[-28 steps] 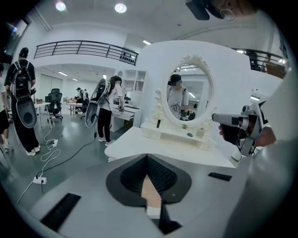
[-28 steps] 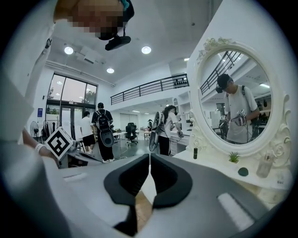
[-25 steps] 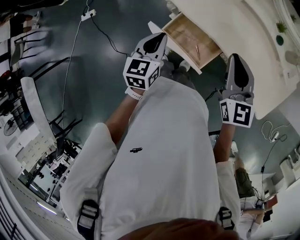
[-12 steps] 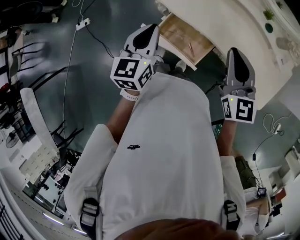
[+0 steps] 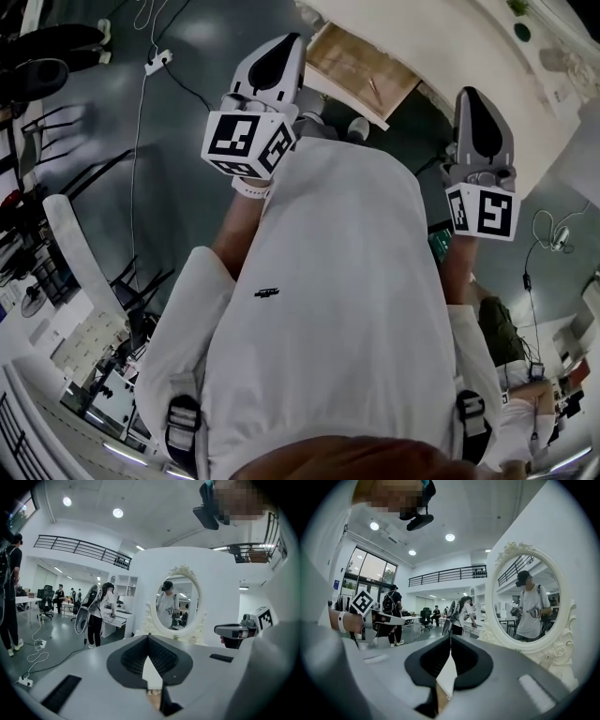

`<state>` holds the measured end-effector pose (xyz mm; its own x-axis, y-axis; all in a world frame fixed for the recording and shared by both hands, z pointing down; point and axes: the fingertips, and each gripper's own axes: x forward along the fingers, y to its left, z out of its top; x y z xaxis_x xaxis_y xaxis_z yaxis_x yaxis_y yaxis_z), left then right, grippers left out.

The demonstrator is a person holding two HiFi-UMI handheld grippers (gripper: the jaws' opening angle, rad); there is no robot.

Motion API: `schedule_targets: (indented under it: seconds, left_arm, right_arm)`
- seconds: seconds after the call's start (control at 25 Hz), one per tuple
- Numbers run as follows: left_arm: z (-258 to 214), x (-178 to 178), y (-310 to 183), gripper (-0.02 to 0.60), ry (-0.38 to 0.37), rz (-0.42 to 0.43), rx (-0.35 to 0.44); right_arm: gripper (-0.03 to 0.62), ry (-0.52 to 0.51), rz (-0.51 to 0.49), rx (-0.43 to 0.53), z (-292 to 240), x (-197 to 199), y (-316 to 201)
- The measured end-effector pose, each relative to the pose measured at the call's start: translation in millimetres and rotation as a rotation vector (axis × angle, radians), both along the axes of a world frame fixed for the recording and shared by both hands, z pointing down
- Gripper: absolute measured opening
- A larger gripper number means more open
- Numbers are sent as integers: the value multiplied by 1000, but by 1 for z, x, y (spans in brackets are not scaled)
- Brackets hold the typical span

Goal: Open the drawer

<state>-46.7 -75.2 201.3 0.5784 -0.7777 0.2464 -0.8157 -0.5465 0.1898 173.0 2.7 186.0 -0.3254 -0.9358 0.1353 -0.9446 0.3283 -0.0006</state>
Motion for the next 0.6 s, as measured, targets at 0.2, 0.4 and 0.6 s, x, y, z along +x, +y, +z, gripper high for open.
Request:
schedule_targets:
  seconds: [0.2,0.4,0.6]
  left_arm:
    - [-10,5,5,9,15,21,24]
    - [-15,8,15,9,31,42,36]
    - [-19,8,18,9,38,54,41]
  right_arm:
    - [11,0,0,7,-5,0,12]
    - [11,0,17,17,-13,-1,22]
    - [11,-1,19,25,-19,-5,22]
